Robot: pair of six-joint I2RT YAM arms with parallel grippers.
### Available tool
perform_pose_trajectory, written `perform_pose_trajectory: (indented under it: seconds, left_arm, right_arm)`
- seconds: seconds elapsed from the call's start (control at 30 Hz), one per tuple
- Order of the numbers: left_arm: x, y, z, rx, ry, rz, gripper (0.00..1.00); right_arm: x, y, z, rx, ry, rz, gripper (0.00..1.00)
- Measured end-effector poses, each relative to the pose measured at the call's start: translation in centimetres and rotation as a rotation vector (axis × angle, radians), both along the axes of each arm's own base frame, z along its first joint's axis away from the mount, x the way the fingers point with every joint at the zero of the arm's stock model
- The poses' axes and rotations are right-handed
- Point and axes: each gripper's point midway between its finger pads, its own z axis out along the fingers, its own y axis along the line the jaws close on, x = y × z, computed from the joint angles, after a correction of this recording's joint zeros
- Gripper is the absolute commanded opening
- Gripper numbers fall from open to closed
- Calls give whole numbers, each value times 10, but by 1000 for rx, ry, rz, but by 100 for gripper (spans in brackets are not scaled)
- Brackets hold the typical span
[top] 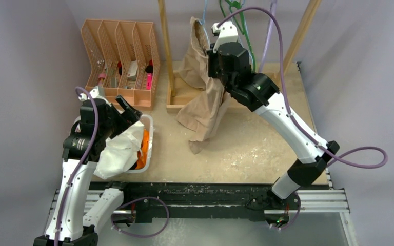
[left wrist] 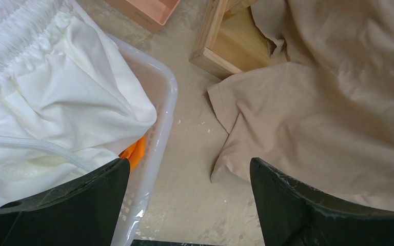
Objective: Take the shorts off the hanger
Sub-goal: Pick up the hanger from the clothes rod.
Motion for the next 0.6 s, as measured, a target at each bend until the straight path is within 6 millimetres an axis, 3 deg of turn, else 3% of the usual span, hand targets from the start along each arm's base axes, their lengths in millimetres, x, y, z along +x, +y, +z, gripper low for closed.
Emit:
perform_pose_trajectory:
  seconds: [0.17,0.27,0.37,0.53,0.6]
  left_arm:
    - [0,-3,4,-11,-16,-14,87]
    - [1,-8,6,-27,-23,-38,88]
    - [1,-15,10,-49,-36,-69,88]
    - [6,-25,21,-86,-85,-116,88]
    - [9,-29,26,-104,-102,-134,88]
  right_arm:
    - [-31,-7,-27,5,76,90,0]
    - [-67,-24,-37,36,95,165,0]
    - [-104,-42,-31,86,80,241,0]
    - [-155,-64,-3,185,5,362,0]
    - [-169,-67,-7,196,3,404,0]
